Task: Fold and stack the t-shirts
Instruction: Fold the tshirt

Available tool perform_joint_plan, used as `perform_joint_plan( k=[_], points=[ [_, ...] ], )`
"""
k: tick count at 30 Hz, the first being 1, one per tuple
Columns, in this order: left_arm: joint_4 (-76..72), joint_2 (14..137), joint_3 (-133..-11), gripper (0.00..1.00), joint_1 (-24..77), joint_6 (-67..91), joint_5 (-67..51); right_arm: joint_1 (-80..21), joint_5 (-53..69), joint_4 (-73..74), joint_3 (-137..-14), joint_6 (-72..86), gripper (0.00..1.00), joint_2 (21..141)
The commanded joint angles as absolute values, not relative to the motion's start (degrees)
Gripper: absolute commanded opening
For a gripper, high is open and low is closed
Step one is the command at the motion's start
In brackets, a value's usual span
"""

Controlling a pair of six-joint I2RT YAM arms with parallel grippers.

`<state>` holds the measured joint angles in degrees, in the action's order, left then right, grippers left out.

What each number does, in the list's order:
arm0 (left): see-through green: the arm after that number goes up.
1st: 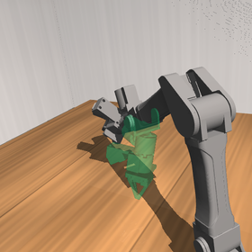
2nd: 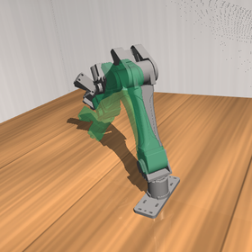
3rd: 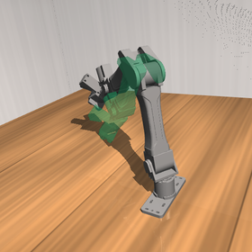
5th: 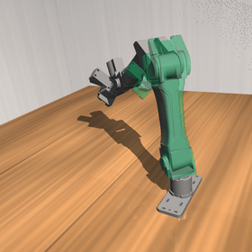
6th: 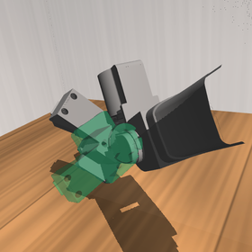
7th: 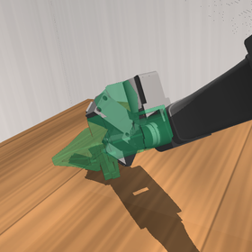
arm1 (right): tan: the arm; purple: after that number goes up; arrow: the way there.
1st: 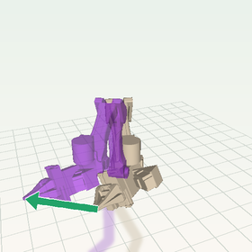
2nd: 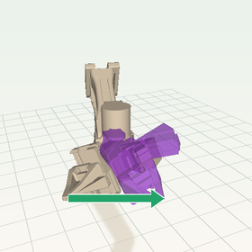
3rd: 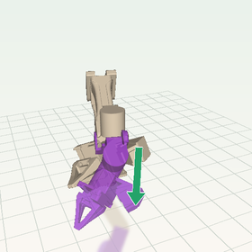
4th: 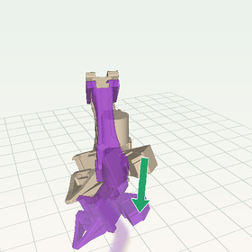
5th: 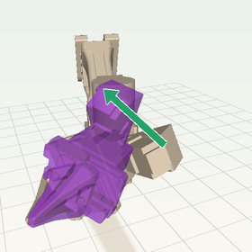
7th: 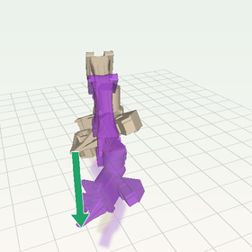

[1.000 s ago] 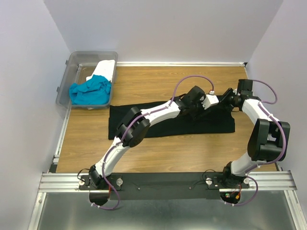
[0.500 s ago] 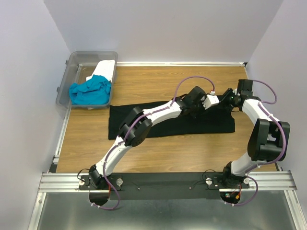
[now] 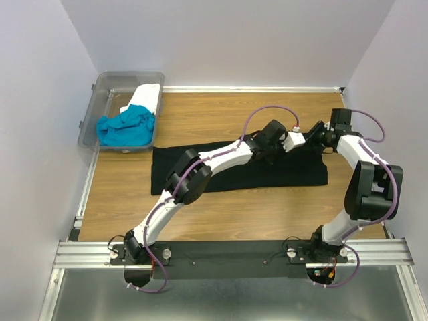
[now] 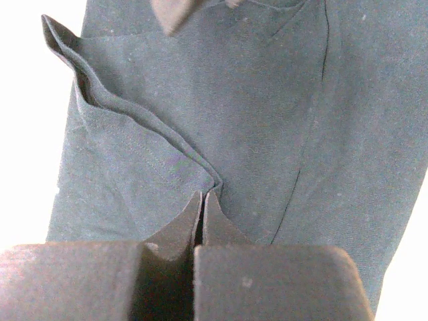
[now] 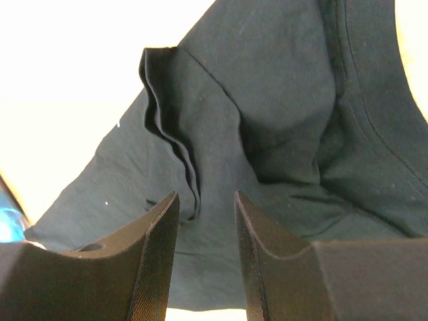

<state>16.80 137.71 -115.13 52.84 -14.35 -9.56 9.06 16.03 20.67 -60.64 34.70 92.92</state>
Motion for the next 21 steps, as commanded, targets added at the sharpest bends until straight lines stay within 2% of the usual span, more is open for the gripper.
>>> perform_joint_plan(
  k=[1,6,8,11,21],
  points=[
    [16.6,135.7,-114.2,0.0,52.4,-14.8,-10.6,8.8,17.1,20.2,-65.0,35.9,0.47,95.4],
    [16.1,134.4,-112.4,0.0,52.2,-14.8,-11.1,8.6,17.9,19.4,-68.9,36.0,0.5,99.9],
    [16.1,134.0,-111.7,0.0,52.0,-14.9,-11.5,8.4,18.2,19.2,-70.7,36.1,0.59,102.1],
    [15.9,133.3,-111.1,0.0,51.9,-14.7,-11.5,7.9,18.5,19.0,-73.0,36.4,0.63,105.4],
    [15.1,131.9,-110.6,0.0,51.4,-14.3,-11.4,6.9,18.5,18.2,-78.5,37.2,0.62,112.3]
  ],
)
